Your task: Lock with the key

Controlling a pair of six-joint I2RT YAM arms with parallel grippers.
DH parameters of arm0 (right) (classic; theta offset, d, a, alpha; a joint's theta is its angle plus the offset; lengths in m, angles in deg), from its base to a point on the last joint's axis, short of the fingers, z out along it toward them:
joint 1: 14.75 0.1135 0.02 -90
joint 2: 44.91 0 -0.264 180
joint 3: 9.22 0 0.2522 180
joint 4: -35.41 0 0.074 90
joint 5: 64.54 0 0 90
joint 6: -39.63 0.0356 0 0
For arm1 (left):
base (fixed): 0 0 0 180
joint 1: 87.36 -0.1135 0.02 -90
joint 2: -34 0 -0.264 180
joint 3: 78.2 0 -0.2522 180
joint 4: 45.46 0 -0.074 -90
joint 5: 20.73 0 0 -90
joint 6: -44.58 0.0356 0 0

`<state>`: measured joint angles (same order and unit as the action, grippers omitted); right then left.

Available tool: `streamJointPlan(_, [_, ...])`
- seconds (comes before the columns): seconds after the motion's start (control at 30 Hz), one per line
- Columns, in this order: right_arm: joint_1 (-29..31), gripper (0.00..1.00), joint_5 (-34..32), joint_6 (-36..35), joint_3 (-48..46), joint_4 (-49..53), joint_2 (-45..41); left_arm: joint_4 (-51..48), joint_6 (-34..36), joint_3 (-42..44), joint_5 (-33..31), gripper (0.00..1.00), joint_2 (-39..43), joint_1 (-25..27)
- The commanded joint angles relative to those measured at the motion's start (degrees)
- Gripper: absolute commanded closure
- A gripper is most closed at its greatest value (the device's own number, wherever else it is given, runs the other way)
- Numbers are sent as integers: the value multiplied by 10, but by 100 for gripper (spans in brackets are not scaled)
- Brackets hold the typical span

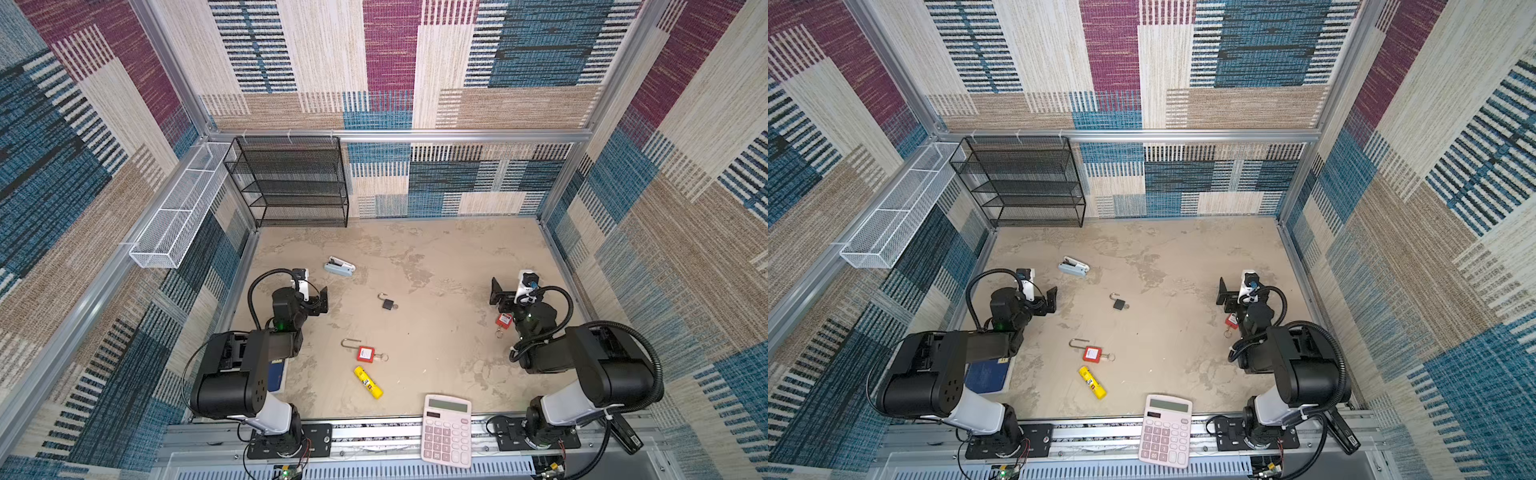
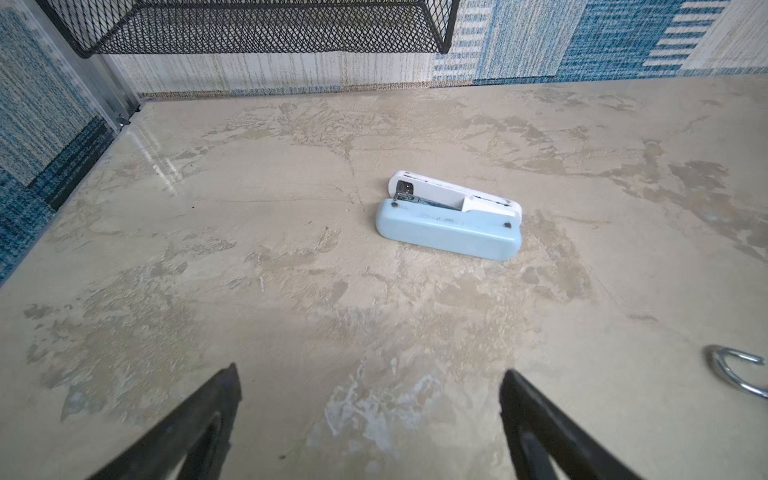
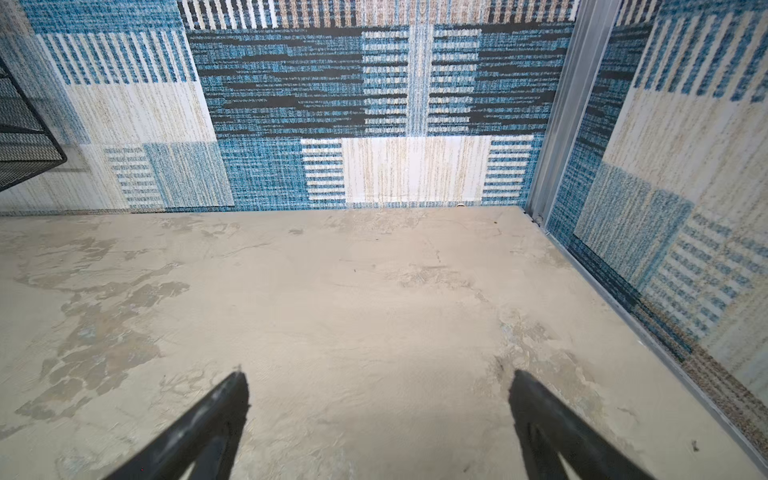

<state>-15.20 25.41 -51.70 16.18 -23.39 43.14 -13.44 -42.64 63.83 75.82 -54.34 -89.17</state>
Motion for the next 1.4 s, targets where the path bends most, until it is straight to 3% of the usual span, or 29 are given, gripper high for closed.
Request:
streamJointPlan(0.0, [1,1,1,4,1,-13,-1,12,1,-1,7,1,1,-1])
streamJointPlan(0.4, [1,1,1,4,2,-13,-1,11,1,-2,6,1,1,-1])
streamJointPlan(0.5, [0,1,1,4,3,-13,-1,-11,-16,-15,-35,1,-2,-1])
streamJointPlan(0.83, [0,1,1,5,5,-9,0,-2,-17,-11,-42,1,2,-1])
streamJointPlan(1.03, [-1,1,10,1,28,42,-20,-185,-42,-66,-115,1,109,-1])
streamJointPlan(1.17, [-1,1,32,19,150,297,-72,-341,-54,-117,-130,1,189,0])
streamJointPlan(1.27, [10,1,80,38,179,344,-96,-481,-85,-172,-109,2,219,2])
streamJointPlan(1.37, [61,1,93,17,205,403,-112,-601,-148,-214,-75,3,239,3])
